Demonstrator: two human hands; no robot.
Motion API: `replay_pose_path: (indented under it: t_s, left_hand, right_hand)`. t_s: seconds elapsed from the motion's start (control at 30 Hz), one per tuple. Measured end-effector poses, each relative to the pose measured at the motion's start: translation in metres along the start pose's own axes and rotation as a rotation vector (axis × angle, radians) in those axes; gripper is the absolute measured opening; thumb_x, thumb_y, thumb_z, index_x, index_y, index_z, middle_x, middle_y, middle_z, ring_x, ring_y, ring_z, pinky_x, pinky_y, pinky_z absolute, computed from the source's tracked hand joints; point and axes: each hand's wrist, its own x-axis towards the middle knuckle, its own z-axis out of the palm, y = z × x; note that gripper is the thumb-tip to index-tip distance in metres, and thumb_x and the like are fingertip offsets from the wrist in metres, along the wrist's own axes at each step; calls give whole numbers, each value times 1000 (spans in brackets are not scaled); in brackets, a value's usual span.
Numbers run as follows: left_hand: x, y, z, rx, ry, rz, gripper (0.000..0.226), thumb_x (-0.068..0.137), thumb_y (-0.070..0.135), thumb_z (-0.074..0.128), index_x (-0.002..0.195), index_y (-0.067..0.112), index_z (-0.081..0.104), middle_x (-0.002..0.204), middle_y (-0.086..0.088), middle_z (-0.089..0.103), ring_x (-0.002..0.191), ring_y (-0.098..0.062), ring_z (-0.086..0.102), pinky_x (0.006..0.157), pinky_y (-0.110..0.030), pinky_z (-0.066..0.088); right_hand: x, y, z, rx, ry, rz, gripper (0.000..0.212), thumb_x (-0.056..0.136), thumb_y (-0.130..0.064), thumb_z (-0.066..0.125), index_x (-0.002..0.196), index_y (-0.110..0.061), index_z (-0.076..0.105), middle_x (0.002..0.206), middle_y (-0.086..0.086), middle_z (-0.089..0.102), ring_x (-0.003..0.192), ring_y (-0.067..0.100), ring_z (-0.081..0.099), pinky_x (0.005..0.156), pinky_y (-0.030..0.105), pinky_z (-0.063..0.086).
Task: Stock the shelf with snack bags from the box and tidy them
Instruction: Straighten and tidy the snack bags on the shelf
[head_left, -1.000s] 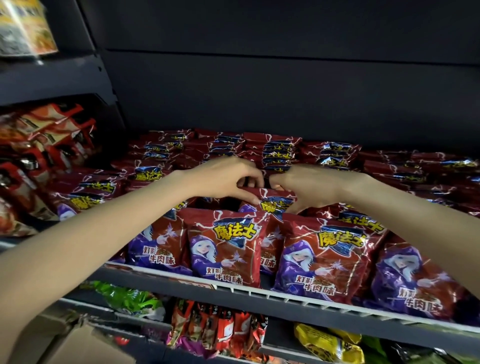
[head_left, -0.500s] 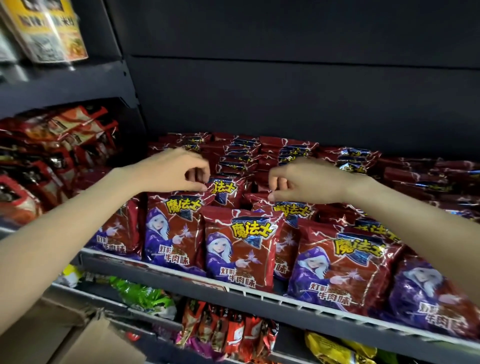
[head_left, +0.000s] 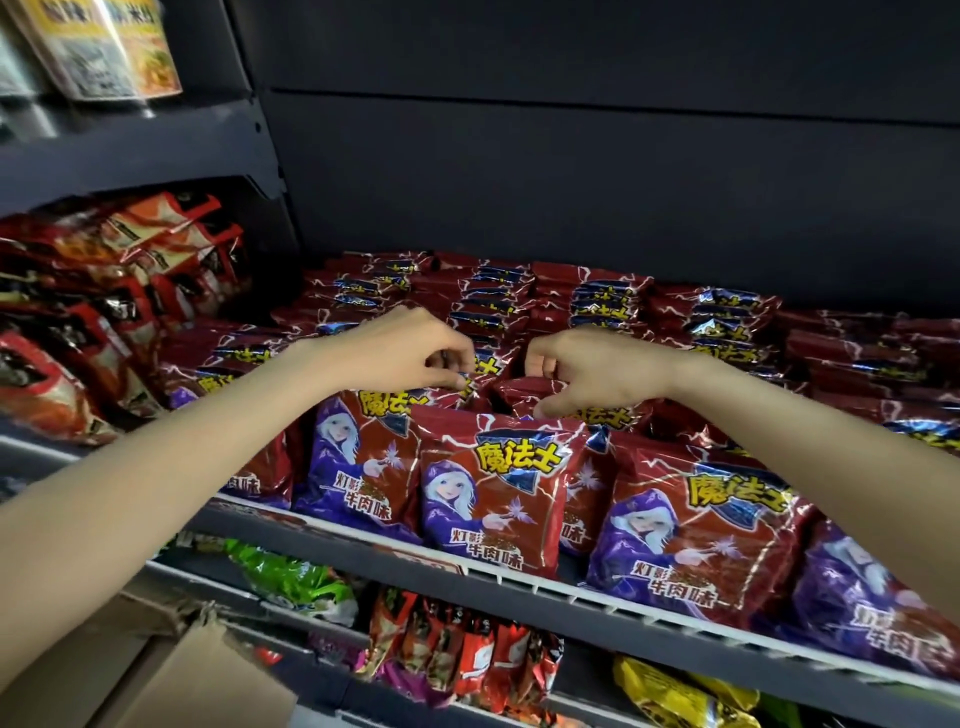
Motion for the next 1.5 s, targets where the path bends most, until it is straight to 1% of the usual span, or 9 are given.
replay_pose_path:
  t_s: [0.2, 0.3, 0.47, 0.57, 0.67, 0.9, 1.07, 1.27, 1.5]
  left_hand:
    - [4, 12, 3, 5, 32, 58, 17, 87, 36, 62, 101, 28, 67, 91, 16, 69, 72, 11, 54, 66, -1, 34]
    - [3, 13, 3, 42, 76, 67, 23, 88, 41, 58, 105, 28, 66, 94, 14, 70, 77, 6, 58, 69, -12, 43]
    - [4, 6, -6, 404, 23, 156, 39, 87, 60, 46, 114, 36, 57, 100, 14, 67, 91, -9, 63, 63, -22, 36]
    - [8, 6, -8, 313, -23, 156, 41, 86, 55, 53, 118, 31, 59, 108, 13, 65, 94, -9, 62, 70, -23, 40]
    - [10, 7, -1, 231, 13, 143, 35, 84, 51, 59, 108, 25, 60, 97, 13, 63, 85, -8, 60, 67, -23, 40]
    - [11, 8, 1, 112, 47, 67, 36, 79, 50, 64, 105, 26, 61, 95, 12, 65, 70, -1, 55, 59, -17, 40]
    - [-4, 2, -12, -100, 52, 2, 34, 81, 46, 63, 110, 30, 65, 101, 15, 68, 82, 5, 62, 76, -20, 52]
    - [-60, -43, -37, 40, 404, -69, 30, 93, 40, 45, 109, 27, 66, 110, 13, 64, 87, -9, 65, 84, -30, 52]
    - [-123, -127, -28, 69, 261, -223, 21, 91, 29, 55, 111, 30, 64, 113, 14, 59, 106, -9, 56, 96, -35, 44]
  right_hand:
    - [8, 1, 1, 162, 44, -31, 14, 89, -38, 61, 90, -25, 66, 83, -13, 65, 78, 3, 60, 70, 22, 46]
    - [5, 0, 0, 71, 48, -50, 15, 91, -36, 59, 96, -23, 63, 90, -9, 65, 81, 7, 60, 74, 26, 49]
    - [4, -7, 3, -199, 146, -135, 12, 95, -27, 52, 101, -18, 55, 93, -2, 63, 77, 14, 57, 70, 33, 49]
    - [1, -8, 4, -234, 207, -151, 14, 96, -24, 51, 107, -17, 55, 97, -4, 62, 76, 12, 55, 68, 25, 39]
    - [-3, -5, 7, -228, 241, -149, 14, 95, -23, 54, 107, -18, 56, 95, -8, 60, 76, 9, 53, 68, 23, 34]
    - [-2, -3, 3, -137, 187, -124, 16, 93, -27, 57, 107, -21, 52, 93, -8, 66, 78, 10, 60, 72, 32, 51]
    - [8, -8, -4, -189, 270, -152, 12, 95, -31, 50, 103, -26, 56, 93, -12, 64, 76, 6, 56, 67, 29, 48]
    - [27, -25, -24, -61, 267, -290, 14, 93, -30, 55, 106, -26, 60, 97, -14, 62, 88, 6, 60, 76, 32, 51]
    - [88, -77, -14, -6, 172, -332, 21, 95, -23, 54, 115, -20, 60, 102, -5, 68, 88, 9, 63, 81, 32, 52]
